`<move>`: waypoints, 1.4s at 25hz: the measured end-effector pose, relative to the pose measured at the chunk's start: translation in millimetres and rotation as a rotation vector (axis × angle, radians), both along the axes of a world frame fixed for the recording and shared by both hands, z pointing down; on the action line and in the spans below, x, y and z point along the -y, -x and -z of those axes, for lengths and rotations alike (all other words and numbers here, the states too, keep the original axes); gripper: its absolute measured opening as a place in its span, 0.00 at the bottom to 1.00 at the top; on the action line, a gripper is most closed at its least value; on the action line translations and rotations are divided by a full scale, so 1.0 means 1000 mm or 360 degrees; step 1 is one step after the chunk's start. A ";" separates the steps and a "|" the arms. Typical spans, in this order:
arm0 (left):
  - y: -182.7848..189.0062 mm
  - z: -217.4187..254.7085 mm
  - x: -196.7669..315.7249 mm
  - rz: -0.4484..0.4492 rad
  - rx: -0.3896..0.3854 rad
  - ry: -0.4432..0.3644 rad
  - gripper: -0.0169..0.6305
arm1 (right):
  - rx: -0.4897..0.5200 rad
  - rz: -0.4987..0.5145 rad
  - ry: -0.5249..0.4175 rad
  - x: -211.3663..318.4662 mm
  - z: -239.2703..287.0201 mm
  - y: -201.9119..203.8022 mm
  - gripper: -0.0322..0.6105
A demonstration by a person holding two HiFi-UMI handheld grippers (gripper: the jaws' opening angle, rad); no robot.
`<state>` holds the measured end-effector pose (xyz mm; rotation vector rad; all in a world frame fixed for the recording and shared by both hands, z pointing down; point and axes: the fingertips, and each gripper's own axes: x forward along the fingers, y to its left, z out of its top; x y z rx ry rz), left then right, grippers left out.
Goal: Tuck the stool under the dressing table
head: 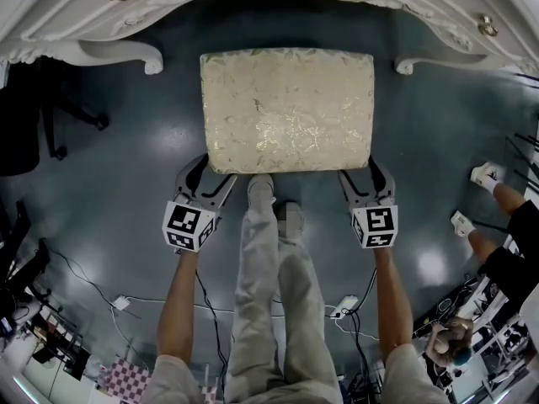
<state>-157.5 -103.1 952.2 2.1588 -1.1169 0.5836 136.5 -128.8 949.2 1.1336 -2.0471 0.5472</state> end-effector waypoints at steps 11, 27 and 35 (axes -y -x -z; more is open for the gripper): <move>0.007 0.001 0.050 0.0014 -0.0007 -0.0042 0.45 | 0.0003 0.0000 -0.0051 0.047 0.000 0.006 0.54; 0.015 0.001 0.115 0.0013 -0.0016 -0.0094 0.46 | -0.0042 0.0034 -0.0139 0.116 -0.002 0.014 0.53; 0.021 0.002 0.141 0.0012 -0.0008 -0.0115 0.46 | -0.0041 0.0034 -0.0166 0.141 -0.002 0.019 0.53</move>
